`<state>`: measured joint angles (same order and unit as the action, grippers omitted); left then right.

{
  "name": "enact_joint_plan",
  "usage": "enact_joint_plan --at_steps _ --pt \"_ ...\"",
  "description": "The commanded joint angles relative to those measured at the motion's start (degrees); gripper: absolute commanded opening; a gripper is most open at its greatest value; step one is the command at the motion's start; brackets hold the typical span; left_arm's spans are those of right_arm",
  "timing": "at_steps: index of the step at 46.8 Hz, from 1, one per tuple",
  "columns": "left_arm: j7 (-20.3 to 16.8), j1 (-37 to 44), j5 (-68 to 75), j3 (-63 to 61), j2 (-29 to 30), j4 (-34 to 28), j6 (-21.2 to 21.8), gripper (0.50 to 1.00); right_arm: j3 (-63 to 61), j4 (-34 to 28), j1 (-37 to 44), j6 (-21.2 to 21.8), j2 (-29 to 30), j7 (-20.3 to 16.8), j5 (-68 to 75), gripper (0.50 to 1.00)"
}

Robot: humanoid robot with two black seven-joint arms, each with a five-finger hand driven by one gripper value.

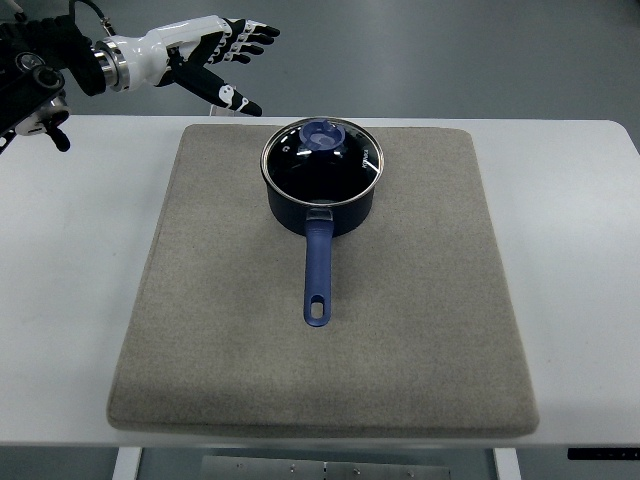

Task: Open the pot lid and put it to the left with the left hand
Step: 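Move the left hand over the saucepan toward the blue lid knob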

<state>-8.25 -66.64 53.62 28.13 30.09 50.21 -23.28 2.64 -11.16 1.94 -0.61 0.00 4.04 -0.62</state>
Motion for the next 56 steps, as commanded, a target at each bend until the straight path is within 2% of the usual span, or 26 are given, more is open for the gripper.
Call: enact_joint_plan --at_steps 1,7,14,21,32,46,56 --pt "0.25 -0.16 4.20 -0.01 0.06 2.16 -0.27 0.990 0.00 0.00 0.00 -0.01 0.00 0.00 0.00 0.917" --pt "0.52 -0.60 10.62 -0.01 1.55 6.38 -0.36 0.990 0.00 0.00 0.00 -0.01 0.00 0.00 0.00 0.917" --pt "0.43 -1.83 17.47 -0.01 1.03 8.41 -0.36 0.990 0.00 0.00 0.00 -0.01 0.00 0.00 0.00 0.917" --pt "0.69 -3.23 22.49 -0.18 0.15 8.50 -0.53 0.990 0.00 0.00 0.00 -0.01 0.00 0.00 0.00 0.917" --pt "0.78 -7.01 33.21 -4.57 -5.30 6.13 -0.53 0.990 0.00 0.00 0.00 -0.01 0.00 0.00 0.00 0.917" --pt "0.78 -13.16 33.66 -12.22 -7.94 5.07 -1.50 0.990 0.00 0.00 0.00 -0.01 0.00 0.00 0.00 0.917" --pt "2.01 -14.05 33.83 -13.81 -10.05 4.90 -2.03 0.988 0.00 0.00 0.00 -0.01 0.00 0.00 0.00 0.917"
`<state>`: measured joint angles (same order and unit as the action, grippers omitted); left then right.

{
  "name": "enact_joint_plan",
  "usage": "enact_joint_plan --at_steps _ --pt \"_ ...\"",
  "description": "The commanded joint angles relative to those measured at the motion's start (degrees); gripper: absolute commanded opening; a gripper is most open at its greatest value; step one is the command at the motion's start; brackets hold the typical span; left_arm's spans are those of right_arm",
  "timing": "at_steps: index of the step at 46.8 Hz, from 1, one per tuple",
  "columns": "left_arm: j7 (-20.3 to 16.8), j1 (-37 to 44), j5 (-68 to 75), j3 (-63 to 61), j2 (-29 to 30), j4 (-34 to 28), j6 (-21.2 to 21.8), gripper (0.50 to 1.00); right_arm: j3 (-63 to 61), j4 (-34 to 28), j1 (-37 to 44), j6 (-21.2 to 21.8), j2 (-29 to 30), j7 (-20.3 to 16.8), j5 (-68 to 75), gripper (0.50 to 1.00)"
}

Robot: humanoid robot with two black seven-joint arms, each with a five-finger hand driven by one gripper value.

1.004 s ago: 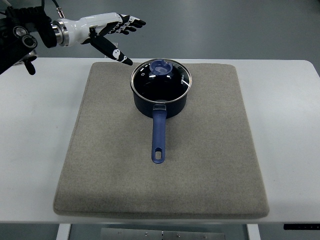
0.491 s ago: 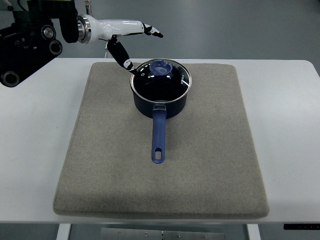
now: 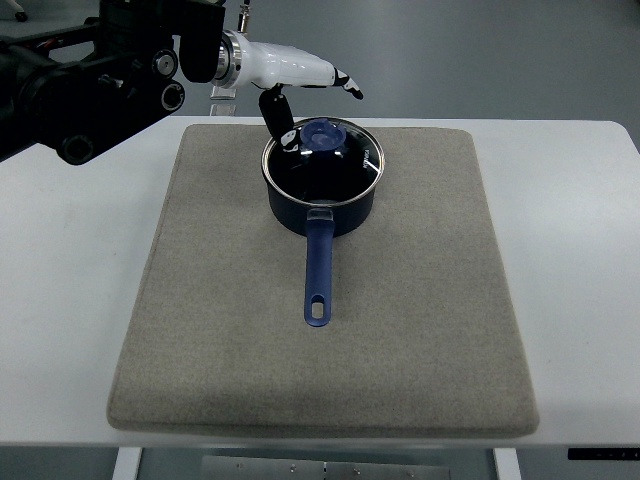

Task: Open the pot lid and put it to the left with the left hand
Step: 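Move the left hand over the saucepan toward the blue lid knob, then lower the left hand onto the blue knob and close fingers around it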

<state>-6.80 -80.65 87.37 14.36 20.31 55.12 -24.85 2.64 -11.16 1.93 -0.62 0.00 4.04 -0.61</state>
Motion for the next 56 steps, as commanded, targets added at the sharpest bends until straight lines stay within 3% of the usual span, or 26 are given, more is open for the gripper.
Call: enact_joint_plan --at_steps 1,6,22,52,56 --pt "0.65 -0.03 0.17 -0.03 -0.36 -0.01 -0.90 0.988 0.00 0.00 0.00 0.01 0.00 0.00 0.00 0.917" --pt "0.82 0.06 2.10 -0.03 -0.54 -0.01 -2.75 0.988 0.00 0.00 0.00 0.01 0.00 0.00 0.00 0.917" --pt "2.40 0.85 3.16 -0.12 -2.03 -1.24 -2.93 0.981 0.00 0.00 0.00 0.01 0.00 0.00 0.00 0.917" --pt "2.49 1.99 4.21 -0.12 -3.96 -3.70 -2.93 0.930 0.00 0.00 0.00 0.01 0.00 0.00 0.00 0.917" --pt "2.49 2.08 4.48 -0.12 -4.49 -3.79 -2.93 0.904 0.00 0.00 0.00 0.01 0.00 0.00 0.00 0.917"
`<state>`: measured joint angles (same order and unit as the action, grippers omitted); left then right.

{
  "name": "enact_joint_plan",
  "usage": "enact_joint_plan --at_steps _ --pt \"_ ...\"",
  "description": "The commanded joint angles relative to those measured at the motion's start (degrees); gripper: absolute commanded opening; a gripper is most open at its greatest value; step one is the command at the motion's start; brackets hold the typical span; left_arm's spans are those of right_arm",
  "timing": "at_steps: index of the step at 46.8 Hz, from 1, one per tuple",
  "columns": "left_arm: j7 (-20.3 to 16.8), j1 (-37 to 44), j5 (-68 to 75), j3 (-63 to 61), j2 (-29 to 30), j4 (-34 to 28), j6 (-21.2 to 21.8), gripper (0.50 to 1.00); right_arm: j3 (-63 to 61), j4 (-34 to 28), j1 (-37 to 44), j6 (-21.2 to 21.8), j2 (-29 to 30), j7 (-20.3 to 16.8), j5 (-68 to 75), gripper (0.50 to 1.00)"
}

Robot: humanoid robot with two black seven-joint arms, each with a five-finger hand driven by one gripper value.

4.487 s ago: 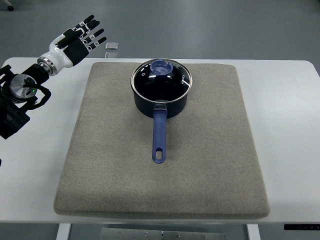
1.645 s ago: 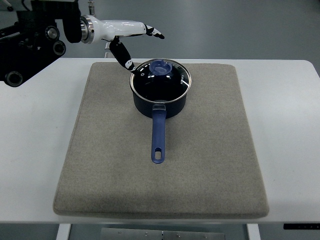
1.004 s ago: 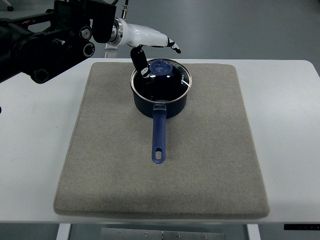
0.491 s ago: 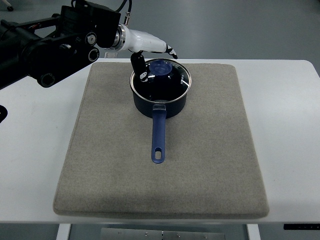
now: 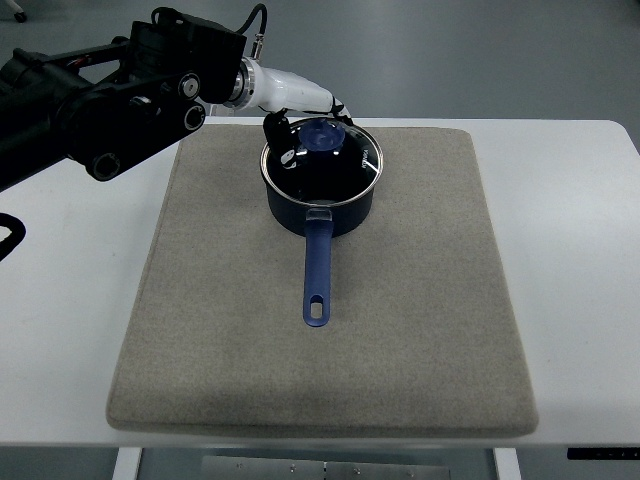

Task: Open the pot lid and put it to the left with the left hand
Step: 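Lower the left hand onto the blue knob and close fingers around it, then lift the glass lid off the saucepan with the left hand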

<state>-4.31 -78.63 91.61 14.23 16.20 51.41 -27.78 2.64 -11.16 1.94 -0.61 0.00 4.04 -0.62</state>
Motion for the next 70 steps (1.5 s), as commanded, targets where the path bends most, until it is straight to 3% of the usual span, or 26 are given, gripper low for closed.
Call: enact_joint_plan --at_steps 1,28,37,53,58,70 --pt "0.00 0.05 0.15 0.01 -0.38 -0.08 0.00 0.904 0.00 0.00 -0.01 -0.01 0.00 0.00 0.00 0.917" --pt "0.00 -0.21 0.15 0.10 -0.82 -0.34 0.09 0.808 0.00 0.00 -0.01 -0.01 0.00 0.00 0.00 0.917" --pt "0.00 -0.21 0.23 0.10 -0.91 -0.34 0.00 0.666 0.00 0.00 -0.01 -0.09 0.00 0.00 0.00 0.917" --pt "0.00 -0.21 0.23 0.10 -1.00 -0.43 0.09 0.578 0.00 0.00 -0.01 -0.01 0.00 0.00 0.00 0.917" --pt "0.00 -0.21 0.23 0.10 -1.00 -0.43 0.00 0.500 0.00 0.00 -0.01 -0.01 0.00 0.00 0.00 0.917" --pt "0.00 -0.47 0.15 0.45 -0.91 -0.34 0.09 0.500 0.00 0.00 -0.01 -0.01 0.00 0.00 0.00 0.917"
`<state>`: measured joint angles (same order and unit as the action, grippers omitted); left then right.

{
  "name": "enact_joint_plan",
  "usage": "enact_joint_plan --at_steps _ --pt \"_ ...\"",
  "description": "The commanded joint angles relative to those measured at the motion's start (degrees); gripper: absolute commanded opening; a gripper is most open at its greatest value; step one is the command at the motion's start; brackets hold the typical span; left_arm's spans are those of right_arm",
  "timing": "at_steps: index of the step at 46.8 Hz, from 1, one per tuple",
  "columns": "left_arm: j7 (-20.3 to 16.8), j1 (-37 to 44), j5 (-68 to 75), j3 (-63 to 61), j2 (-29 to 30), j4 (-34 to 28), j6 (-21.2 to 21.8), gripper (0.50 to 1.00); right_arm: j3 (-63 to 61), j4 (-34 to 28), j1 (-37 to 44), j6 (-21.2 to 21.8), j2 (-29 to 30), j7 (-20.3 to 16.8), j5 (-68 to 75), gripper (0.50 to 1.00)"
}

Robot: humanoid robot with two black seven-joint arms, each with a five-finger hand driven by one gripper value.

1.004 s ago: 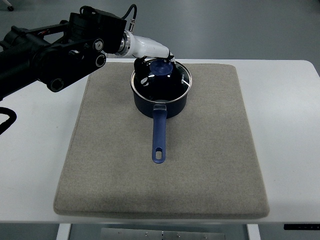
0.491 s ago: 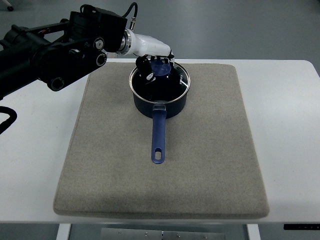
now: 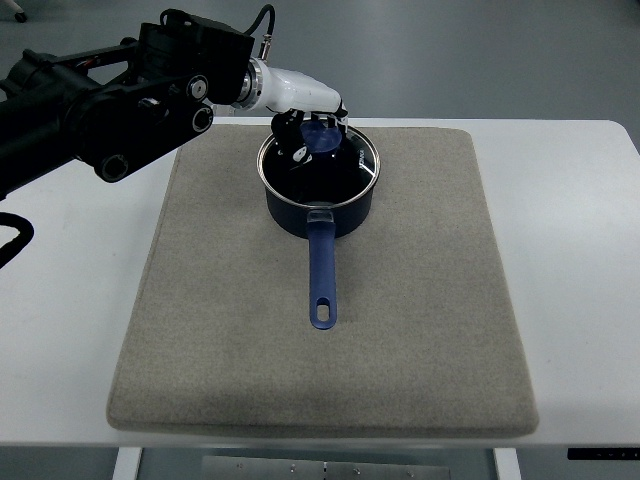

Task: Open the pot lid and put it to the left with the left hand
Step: 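Lift the glass lid off the saucepan with the left hand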

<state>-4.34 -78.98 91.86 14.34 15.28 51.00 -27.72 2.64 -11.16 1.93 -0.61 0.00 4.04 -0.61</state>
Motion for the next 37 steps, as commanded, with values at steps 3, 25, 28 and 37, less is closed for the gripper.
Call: enact_joint_plan --at_steps 3,25,28,37 --pt "0.04 -0.13 -0.19 0.78 0.10 -0.02 0.03 0.500 0.00 0.00 0.00 -0.01 0.00 0.00 0.00 0.917" --pt "0.04 -0.39 -1.15 6.14 3.43 1.21 0.29 0.500 0.00 0.00 0.00 -0.01 0.00 0.00 0.00 0.917" --pt "0.04 -0.21 -1.24 7.11 4.49 1.48 0.21 0.500 0.00 0.00 0.00 -0.01 0.00 0.00 0.00 0.917" --pt "0.04 0.49 -2.38 8.08 8.97 2.09 0.12 0.500 0.00 0.00 0.00 -0.01 0.00 0.00 0.00 0.917"
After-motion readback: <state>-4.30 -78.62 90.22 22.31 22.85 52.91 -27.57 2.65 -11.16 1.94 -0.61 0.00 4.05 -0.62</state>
